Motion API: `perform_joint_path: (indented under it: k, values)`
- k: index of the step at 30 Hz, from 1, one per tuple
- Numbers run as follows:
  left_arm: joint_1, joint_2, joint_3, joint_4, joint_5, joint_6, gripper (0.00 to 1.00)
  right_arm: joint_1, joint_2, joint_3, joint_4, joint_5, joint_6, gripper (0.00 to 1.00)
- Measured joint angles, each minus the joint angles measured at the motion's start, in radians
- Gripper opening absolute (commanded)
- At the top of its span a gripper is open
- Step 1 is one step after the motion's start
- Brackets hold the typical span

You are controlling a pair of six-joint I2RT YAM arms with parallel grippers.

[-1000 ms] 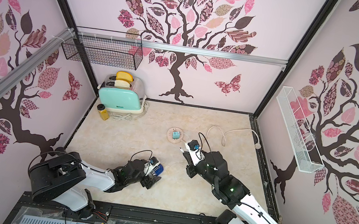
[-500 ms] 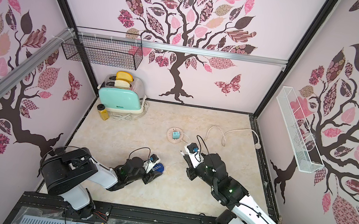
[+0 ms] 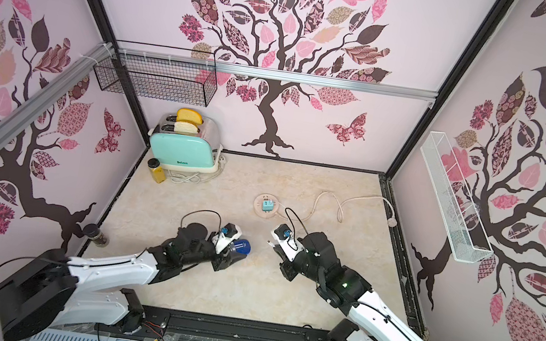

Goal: Charge the electric shaver
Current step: Pick up the electric shaver from the center of the board, then insert the charging cable into the electric shaver.

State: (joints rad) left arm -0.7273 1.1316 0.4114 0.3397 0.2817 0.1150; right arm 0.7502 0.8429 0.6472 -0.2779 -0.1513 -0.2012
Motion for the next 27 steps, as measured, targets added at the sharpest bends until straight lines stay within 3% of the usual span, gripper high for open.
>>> perform_joint_path:
  k: [5, 7, 10, 16, 27]
  values:
    - [0.173, -0.220, -0.010, -0.044, 0.216, 0.090, 0.00, 0.000, 0.036, 0.001, 0.008, -0.083, -0.077, 0.00]
    - [0.271, -0.248, -0.010, -0.084, 0.336, 0.110, 0.00, -0.001, 0.054, 0.005, 0.017, -0.127, -0.114, 0.00]
    - [0.348, -0.238, 0.000, -0.174, 0.481, 0.152, 0.00, -0.003, 0.092, 0.035, 0.019, -0.194, -0.170, 0.00]
    - [0.367, -0.107, 0.145, -0.367, 0.722, 0.277, 0.00, -0.006, 0.169, 0.151, 0.021, -0.281, -0.258, 0.00]
    - [0.368, 0.018, 0.241, -0.433, 0.898, 0.380, 0.00, -0.005, 0.225, 0.211, 0.039, -0.351, -0.282, 0.00]
